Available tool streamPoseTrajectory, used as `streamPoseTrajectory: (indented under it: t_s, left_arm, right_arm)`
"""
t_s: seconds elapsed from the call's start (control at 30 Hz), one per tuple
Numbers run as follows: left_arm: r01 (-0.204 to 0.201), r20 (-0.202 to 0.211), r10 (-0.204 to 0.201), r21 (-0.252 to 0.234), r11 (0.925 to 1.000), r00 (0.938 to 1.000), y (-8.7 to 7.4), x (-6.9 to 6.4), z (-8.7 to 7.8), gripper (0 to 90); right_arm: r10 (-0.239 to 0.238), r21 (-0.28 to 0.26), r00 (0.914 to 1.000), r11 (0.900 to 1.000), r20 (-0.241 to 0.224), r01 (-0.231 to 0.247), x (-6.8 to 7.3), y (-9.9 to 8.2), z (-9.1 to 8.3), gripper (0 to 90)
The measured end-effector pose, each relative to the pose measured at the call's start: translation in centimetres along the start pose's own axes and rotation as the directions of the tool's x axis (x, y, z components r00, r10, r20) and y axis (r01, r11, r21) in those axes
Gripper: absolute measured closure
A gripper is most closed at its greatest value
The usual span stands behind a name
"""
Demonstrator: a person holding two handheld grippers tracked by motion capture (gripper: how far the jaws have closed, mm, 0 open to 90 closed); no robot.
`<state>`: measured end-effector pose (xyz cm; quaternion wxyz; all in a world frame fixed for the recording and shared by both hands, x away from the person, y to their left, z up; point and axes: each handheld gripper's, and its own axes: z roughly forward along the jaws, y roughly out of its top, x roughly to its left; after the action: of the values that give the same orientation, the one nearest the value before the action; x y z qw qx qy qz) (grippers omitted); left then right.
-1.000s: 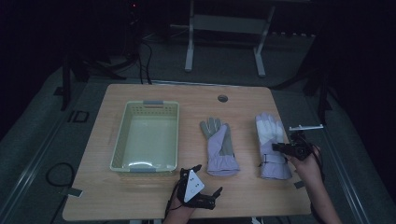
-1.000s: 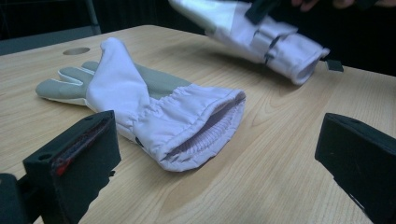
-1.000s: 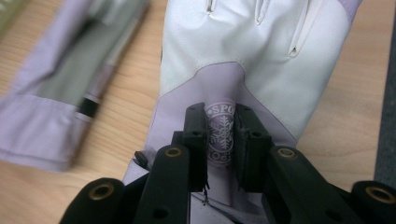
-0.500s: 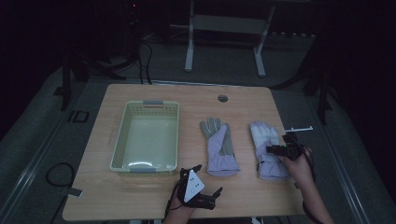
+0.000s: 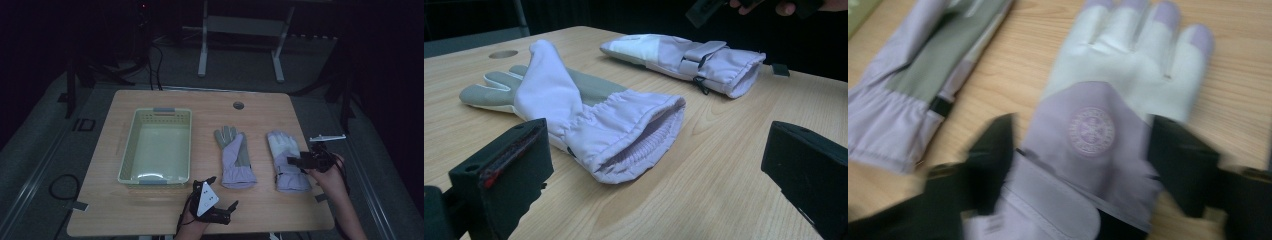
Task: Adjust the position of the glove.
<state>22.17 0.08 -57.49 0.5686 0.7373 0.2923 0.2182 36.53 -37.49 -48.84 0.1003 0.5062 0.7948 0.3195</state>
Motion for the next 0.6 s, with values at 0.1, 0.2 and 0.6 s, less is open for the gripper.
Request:
streamPoseTrajectory:
  t_s: [0.1, 0.2, 0.6]
  left_arm:
    - [0.0, 0.001, 0.0, 0.0, 1.0, 1.0, 0.0, 0.0, 0.0, 0.2]
    - [-0.002, 0.0, 0.002, 0.0, 1.0, 1.0, 0.0, 0.0, 0.0, 0.2]
    - [-0.003, -0.002, 0.003, 0.0, 1.0, 1.0, 0.0, -0.1, 0.0, 0.2]
  right_arm:
    - [-0.052, 0.03, 0.9984, 0.9982, 0.022, 0.052, 0.2, 0.2, 0.5, 34.3]
    - [-0.072, 0.048, 0.9964, 0.9963, 0.045, 0.07, 0.0, 0.4, 1.1, 39.2]
    - [-0.022, 0.101, 0.9981, 0.9948, 0.057, 0.016, -1.2, -0.9, 4.0, 57.1]
